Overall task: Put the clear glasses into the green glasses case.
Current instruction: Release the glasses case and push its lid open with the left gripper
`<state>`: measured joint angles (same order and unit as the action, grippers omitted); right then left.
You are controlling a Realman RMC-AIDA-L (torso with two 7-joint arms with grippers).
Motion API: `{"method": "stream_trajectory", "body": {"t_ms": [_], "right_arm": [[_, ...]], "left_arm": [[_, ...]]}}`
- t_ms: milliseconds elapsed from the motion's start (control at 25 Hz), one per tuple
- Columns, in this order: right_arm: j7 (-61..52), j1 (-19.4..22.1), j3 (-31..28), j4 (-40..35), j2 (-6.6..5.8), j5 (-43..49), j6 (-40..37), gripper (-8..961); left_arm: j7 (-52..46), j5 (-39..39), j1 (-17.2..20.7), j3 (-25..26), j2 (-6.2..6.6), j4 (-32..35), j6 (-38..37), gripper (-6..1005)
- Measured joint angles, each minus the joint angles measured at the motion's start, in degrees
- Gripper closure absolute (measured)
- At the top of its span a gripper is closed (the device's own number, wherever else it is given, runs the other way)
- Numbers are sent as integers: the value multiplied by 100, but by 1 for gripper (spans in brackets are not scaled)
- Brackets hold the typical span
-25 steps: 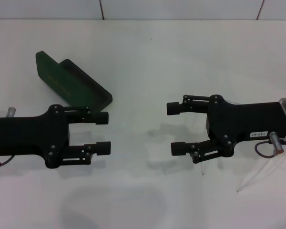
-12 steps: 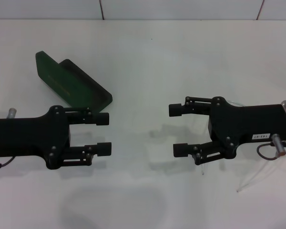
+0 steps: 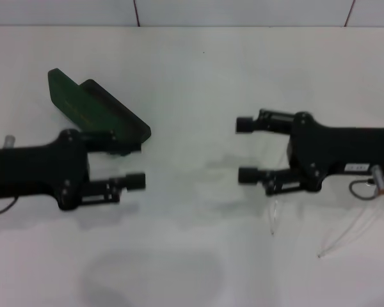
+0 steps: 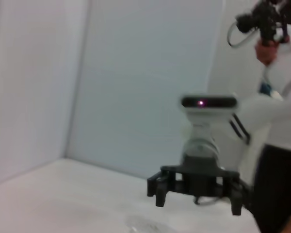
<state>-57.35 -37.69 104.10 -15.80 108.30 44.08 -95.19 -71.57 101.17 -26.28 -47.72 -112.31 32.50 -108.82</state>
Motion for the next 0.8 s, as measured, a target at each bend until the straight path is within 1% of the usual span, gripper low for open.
{"method": "stream_trajectory", "body": {"t_ms": [120,200,320,400,600,800], "right_arm": [[101,166,-379,-78,-68,3,69,72],[115,308,-501,-257,-206,10,68,72],[98,433,-520,-437,-306,21,37,72],[96,495,-527,-526,-309,79,31,73],[109,525,-544,-580,-228,229,100,73],[88,443,-556,-618,-239,328,120,74]], "left_arm": [[-157,11,13,461,-82,124,1,328],[-198,22,42,581,-116,225,1,329],[-203,45,77,572,-125,271,0,329],[-204,76,91,567,-133,268,-2,329],[-420,200,41,560,-147,325,-5,330],[-708,405,-41,558,-182,445,-2,330]]}}
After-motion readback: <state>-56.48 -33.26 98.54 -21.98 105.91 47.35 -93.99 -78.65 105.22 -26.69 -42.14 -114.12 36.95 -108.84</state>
